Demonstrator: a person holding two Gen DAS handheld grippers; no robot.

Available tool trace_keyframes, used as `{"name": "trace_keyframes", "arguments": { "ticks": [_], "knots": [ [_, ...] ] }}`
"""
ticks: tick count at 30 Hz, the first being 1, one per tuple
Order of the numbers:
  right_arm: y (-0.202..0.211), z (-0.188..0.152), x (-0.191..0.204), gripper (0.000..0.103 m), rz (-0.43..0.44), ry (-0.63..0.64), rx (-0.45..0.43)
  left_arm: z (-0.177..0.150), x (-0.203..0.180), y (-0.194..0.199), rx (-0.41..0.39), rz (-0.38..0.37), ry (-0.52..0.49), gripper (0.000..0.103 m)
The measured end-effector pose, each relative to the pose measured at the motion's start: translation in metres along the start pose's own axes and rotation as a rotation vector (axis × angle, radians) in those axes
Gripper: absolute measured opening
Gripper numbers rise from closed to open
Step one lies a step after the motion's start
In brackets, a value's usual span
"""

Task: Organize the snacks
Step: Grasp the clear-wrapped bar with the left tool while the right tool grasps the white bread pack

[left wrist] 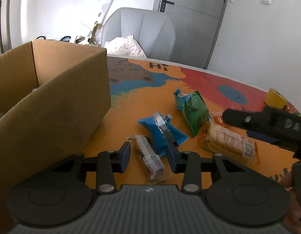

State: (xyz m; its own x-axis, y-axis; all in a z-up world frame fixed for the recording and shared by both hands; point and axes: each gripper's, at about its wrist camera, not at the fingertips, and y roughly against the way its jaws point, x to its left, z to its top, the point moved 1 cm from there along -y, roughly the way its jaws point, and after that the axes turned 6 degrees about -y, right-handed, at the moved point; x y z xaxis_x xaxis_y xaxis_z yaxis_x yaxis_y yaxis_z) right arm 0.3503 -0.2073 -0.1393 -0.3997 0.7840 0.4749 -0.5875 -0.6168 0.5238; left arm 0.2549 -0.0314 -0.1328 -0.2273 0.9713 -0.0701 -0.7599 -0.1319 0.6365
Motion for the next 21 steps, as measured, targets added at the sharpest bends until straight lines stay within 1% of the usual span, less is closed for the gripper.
{"name": "trace_keyframes", "arguments": {
  "ticks": [2, 3, 4, 5, 6, 9, 11, 12, 15, 18, 21],
  "knots": [
    [0.000, -0.006, 0.001, 0.067, 0.004, -0.001, 0.033, -0.001, 0.000, 0.001, 0.000, 0.009, -0.009, 0.029],
    [0.000, -0.009, 0.002, 0.065, 0.005, 0.000, 0.043, -0.002, 0.000, 0.001, 0.001, 0.014, -0.013, 0.026],
    [0.000, -0.012, 0.003, 0.064, 0.003, 0.005, 0.049, -0.002, 0.000, 0.001, 0.001, 0.015, -0.016, 0.021],
    [0.002, -0.016, 0.005, 0.062, -0.007, 0.021, 0.039, -0.003, -0.001, 0.001, 0.000, 0.014, -0.020, 0.018],
    [0.004, -0.019, 0.008, 0.061, -0.018, 0.040, 0.039, -0.004, -0.001, 0.002, -0.002, 0.012, -0.024, 0.018],
    [0.008, -0.026, 0.016, 0.049, -0.054, 0.088, 0.041, -0.007, -0.001, 0.005, -0.008, 0.008, -0.040, 0.018],
    [0.011, -0.031, 0.020, 0.035, -0.084, 0.124, 0.036, -0.009, -0.002, 0.007, -0.008, 0.002, -0.044, 0.017],
    [0.013, -0.031, 0.021, 0.035, -0.087, 0.127, 0.035, -0.009, -0.002, 0.008, -0.007, -0.004, -0.043, 0.017],
    [0.019, -0.030, 0.019, 0.033, -0.082, 0.081, 0.034, -0.010, -0.002, 0.008, -0.008, -0.020, -0.041, 0.017],
    [0.030, -0.031, 0.019, 0.033, -0.077, 0.047, -0.003, -0.011, -0.002, 0.013, -0.007, -0.041, -0.037, 0.017],
    [0.037, -0.031, 0.023, 0.033, -0.083, 0.031, -0.021, -0.009, -0.002, 0.021, -0.020, -0.064, -0.042, 0.017]
  ]
}}
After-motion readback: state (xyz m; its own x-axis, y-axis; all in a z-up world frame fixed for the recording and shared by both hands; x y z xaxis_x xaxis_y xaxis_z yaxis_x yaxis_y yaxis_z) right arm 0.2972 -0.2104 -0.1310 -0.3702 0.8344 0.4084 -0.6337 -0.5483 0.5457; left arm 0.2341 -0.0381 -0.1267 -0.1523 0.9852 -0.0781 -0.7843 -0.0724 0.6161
